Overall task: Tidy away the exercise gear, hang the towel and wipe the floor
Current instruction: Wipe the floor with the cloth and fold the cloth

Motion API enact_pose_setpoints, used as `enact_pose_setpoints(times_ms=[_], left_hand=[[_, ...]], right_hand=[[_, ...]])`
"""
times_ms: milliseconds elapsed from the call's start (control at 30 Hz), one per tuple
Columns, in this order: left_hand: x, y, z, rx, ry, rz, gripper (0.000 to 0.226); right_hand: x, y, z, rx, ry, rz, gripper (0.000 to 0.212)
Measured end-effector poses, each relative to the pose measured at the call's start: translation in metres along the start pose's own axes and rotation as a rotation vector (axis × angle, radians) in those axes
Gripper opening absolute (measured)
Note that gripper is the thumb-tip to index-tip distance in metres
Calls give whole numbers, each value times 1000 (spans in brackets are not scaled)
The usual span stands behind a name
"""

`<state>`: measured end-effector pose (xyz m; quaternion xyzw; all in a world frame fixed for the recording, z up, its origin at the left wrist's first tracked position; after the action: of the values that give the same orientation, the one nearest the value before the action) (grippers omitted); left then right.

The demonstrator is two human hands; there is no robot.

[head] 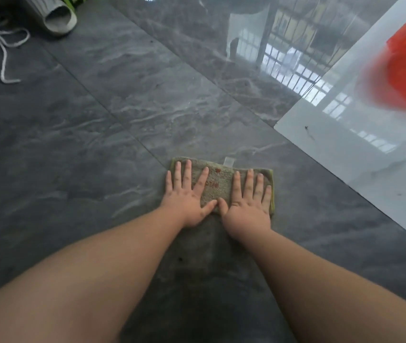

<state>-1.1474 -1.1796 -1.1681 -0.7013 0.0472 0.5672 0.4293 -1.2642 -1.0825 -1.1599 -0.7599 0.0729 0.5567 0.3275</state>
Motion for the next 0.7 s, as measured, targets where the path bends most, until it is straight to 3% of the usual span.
enact_pose_setpoints(times_ms=[400, 700], left_hand=[[91, -148, -31, -189, -100, -91, 88], [66, -104, -58, -207, -132, -77, 91]], right_hand=[[60, -132, -42, -166, 4, -112, 87], [37, -60, -69, -237, -103, -123, 86]])
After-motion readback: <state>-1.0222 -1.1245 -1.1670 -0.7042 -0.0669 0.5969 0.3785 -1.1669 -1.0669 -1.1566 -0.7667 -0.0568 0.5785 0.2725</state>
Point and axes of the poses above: each hand's wrist, its own y-axis towards the middle knuckle, its own x-axis out of the palm, z = x × y, the point moved 10 cm from there along y, towards the middle knuckle, and after that the axes turned 1 degree about -z, right-handed, at the moved point
